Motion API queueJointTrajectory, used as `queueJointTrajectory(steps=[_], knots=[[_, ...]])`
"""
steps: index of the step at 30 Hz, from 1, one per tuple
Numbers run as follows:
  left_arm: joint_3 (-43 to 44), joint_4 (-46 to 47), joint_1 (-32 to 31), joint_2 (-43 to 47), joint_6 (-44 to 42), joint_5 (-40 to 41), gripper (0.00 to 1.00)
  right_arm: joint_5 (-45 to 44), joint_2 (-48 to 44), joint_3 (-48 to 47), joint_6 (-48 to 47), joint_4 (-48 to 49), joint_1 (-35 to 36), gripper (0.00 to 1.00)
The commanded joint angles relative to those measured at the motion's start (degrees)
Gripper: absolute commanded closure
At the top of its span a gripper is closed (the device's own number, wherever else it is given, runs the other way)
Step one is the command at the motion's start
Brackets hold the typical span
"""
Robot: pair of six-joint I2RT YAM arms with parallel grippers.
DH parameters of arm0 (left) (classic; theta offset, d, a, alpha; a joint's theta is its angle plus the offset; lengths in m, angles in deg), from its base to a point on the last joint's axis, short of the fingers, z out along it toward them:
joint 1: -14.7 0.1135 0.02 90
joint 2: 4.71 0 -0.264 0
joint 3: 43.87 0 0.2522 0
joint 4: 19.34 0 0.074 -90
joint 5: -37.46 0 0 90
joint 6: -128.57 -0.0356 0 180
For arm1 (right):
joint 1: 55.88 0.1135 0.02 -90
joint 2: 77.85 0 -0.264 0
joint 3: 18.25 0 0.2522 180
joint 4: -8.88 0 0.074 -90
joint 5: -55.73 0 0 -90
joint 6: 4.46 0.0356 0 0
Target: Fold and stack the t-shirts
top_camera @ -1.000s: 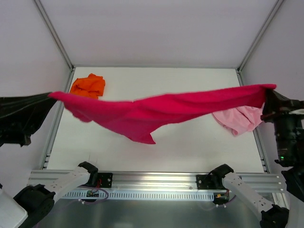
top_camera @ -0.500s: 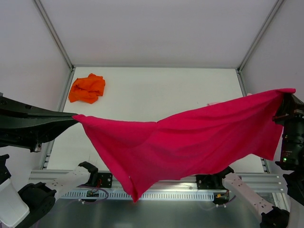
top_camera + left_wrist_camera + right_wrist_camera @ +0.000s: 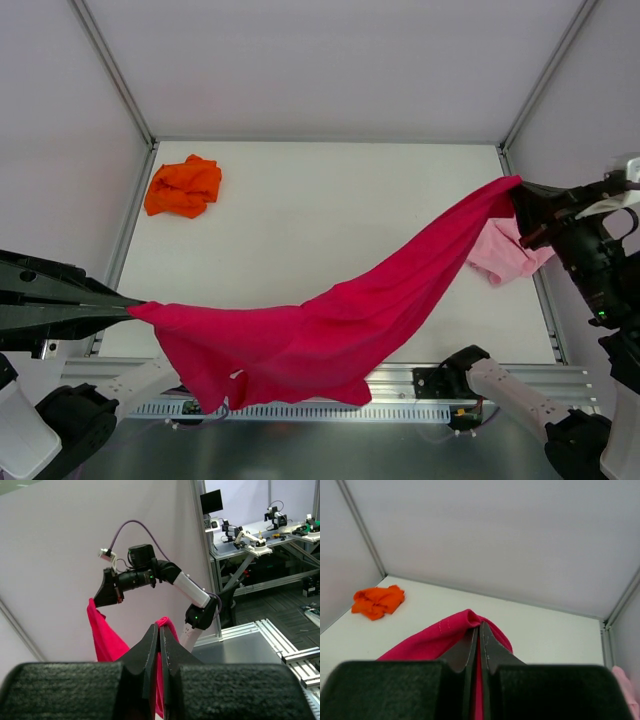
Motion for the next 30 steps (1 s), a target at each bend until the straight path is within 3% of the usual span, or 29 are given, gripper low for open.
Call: queueJointTrajectory(steps=[1, 4, 8, 11, 17, 25, 30], knots=[[1.43, 3.10, 0.94, -0.65, 1.93, -1.77, 1.00, 6.27, -0.60, 0.77, 2.61, 0.78, 0.07, 0.99], [2.57, -2.06, 1.12, -1.00, -1.04, 0.07, 1.00, 4.87, -0.69, 0.69, 1.99, -0.09, 0.07, 0.99], [4.34, -13.30, 1.30, -2.84, -9.47, 8.93, 1.00, 1.88, -0.51, 1.48, 1.90, -0.36, 0.07, 0.99], [0.49, -17.99, 1.30, -3.64, -13.52, 19.72, 1.00, 0.82, -0.95, 1.39, 1.55, 0.08, 0.07, 0.99], [-6.20, -22.48, 1.30, -6.54, -16.87, 29.16, 1.00, -0.23, -0.34, 3.50, 1.81, -0.18, 0.07, 0.99], [-11.39, -25.38, 1.30, -11.45, -20.65, 42.24, 1.00, -4.27, 0.62, 15.00, 1.47, 4.21, 0.07, 0.99], [-15.96, -24.33, 1.30, -15.14, -21.71, 49.90, 1.00, -9.63, 4.57, 24.23, -0.29, 13.96, 0.07, 0.99]])
